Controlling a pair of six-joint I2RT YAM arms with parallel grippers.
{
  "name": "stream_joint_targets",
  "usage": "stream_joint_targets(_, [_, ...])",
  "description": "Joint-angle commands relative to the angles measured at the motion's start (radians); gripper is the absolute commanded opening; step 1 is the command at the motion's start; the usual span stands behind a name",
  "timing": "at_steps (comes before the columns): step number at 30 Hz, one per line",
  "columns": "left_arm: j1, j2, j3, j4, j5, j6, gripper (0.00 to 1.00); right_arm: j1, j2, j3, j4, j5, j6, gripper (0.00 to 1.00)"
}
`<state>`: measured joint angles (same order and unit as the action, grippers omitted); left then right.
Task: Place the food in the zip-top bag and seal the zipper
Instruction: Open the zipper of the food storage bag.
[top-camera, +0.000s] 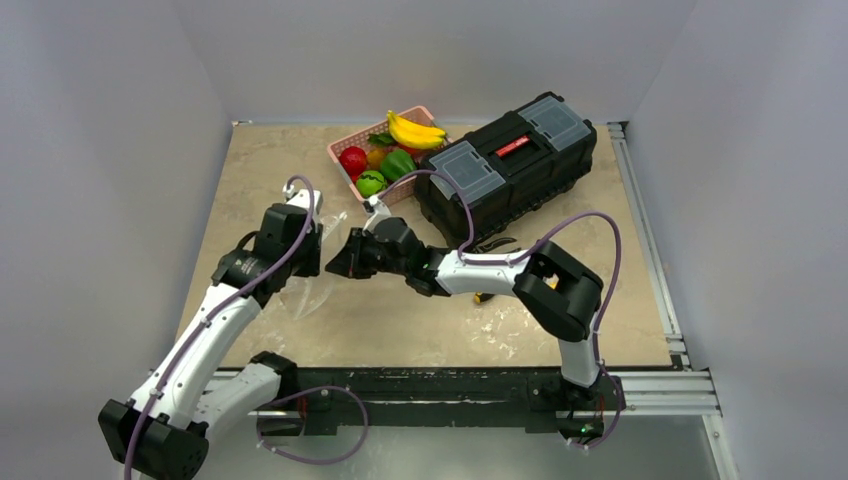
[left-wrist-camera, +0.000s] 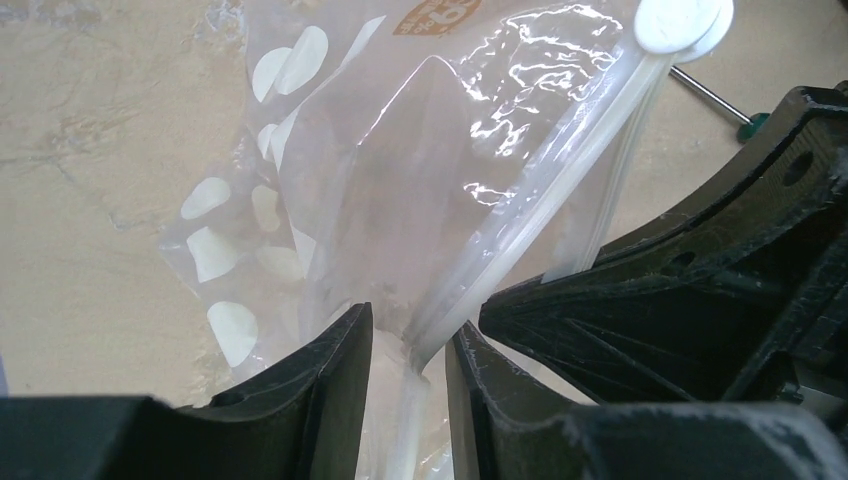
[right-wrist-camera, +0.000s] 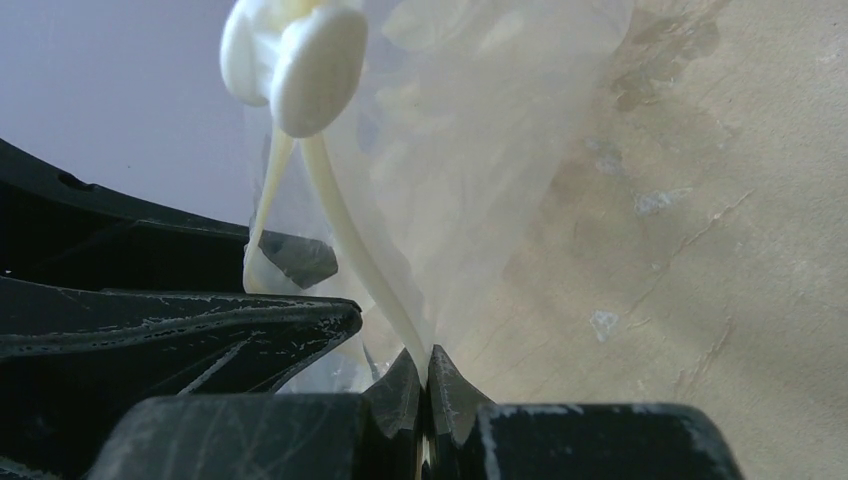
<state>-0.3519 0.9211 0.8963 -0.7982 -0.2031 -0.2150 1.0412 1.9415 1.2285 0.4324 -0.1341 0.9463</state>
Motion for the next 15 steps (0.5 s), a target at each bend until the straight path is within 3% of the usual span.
stream_joint_targets(1, [-0.021,0.000,0.021,-0.004,-0.083,0.023,0.33,0.013,-0.016,0.040,0.001,-0.018,0.008,0.00])
stream_joint_targets(8, [-0.044,0.011,0.032,-0.018,-0.142,0.030,0.35,0.041,-0.013,0.073,-0.041,0.020,0.013,0.00])
stream_joint_targets(15, [-0.130,0.028,0.058,-0.079,-0.340,0.001,0.34,0.078,-0.012,0.132,-0.191,0.161,0.059,0.00])
